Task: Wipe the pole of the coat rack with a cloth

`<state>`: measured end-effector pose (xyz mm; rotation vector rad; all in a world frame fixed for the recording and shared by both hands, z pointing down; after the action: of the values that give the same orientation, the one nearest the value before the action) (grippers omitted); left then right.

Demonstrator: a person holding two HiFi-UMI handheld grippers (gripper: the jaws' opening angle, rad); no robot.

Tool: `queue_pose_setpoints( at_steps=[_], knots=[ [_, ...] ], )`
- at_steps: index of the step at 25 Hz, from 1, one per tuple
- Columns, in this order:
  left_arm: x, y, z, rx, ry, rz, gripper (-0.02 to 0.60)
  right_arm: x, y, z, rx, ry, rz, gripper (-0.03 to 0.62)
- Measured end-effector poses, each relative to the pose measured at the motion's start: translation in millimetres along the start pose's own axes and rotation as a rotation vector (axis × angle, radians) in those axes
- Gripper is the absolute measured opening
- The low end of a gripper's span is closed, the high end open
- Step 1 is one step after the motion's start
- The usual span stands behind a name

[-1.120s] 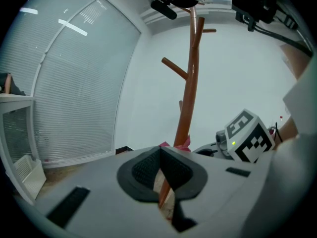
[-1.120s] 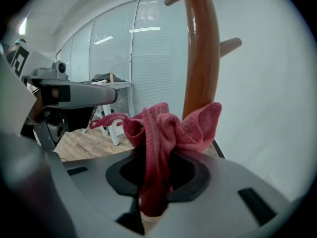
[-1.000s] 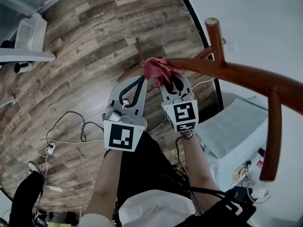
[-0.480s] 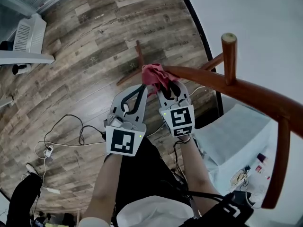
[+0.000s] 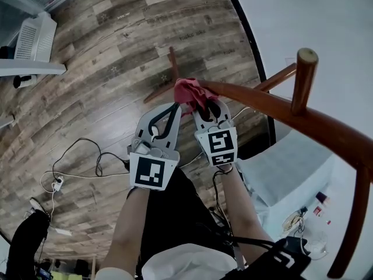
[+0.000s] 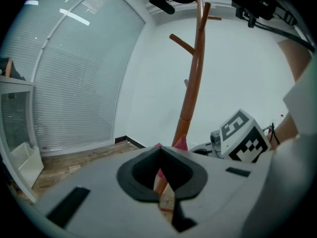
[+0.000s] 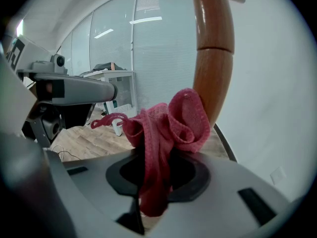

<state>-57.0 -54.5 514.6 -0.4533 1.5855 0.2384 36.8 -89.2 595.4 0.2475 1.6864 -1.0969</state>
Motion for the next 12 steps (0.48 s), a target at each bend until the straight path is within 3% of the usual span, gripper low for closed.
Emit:
queue_pose_setpoints(
  at_steps=[12],
  knots=[
    [-14, 3, -4, 0.006, 0.006, -0.019, 0.012, -19, -11, -1, 0.001, -0.006, -0.035, 0.101]
  ],
)
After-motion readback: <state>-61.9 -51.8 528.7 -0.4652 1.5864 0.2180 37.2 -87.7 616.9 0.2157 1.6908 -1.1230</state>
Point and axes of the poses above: the fingertips, and each gripper's own axes: y backward along the fingers, z to its right, x out of its top, the point moved 4 cm from there along y, backward along the fingers, and after that the axes turned 9 degrees about z, right-handed, at the moved point
